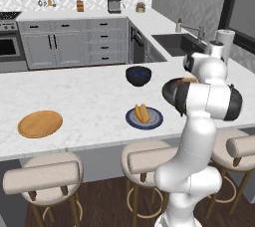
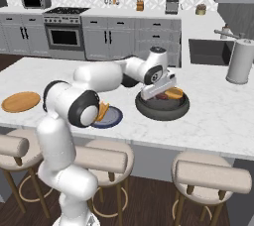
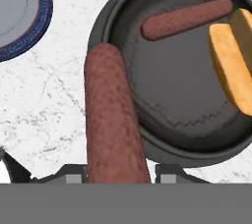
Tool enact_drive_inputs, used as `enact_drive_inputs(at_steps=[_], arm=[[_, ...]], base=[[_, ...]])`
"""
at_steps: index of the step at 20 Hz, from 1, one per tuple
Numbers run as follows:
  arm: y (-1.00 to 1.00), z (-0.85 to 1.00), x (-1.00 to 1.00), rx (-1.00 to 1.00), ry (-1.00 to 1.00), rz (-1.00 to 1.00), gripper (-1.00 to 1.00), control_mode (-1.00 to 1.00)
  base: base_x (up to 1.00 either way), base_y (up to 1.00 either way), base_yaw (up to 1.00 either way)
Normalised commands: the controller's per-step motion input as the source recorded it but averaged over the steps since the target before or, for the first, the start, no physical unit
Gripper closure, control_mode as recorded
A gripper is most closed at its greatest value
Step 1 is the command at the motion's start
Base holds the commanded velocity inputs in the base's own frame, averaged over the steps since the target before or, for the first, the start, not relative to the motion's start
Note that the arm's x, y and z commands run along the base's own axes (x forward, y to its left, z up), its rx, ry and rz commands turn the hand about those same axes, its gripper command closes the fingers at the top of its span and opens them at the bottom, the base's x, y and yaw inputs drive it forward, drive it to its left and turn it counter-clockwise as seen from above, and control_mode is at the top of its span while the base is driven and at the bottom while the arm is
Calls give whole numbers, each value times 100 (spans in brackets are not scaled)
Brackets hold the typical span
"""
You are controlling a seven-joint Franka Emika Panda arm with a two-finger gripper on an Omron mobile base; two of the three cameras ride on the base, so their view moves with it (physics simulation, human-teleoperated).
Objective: Place one bun and one sausage from the bowl on each plate.
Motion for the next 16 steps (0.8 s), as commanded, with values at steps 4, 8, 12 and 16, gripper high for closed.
enact_drive_inputs(at_steps=[4,8,12,16], arm=[[82,14,-56,3,-14,-20,100,-100],[94,8,-58,5,-11,-22,100,-100],[100,0,-46,6,-10,-24,100,-100],[100,-1,-9,8,-5,-27,100,-100]], base=[[0,0,0],[0,0,0],[0,0,0],[0,0,0]])
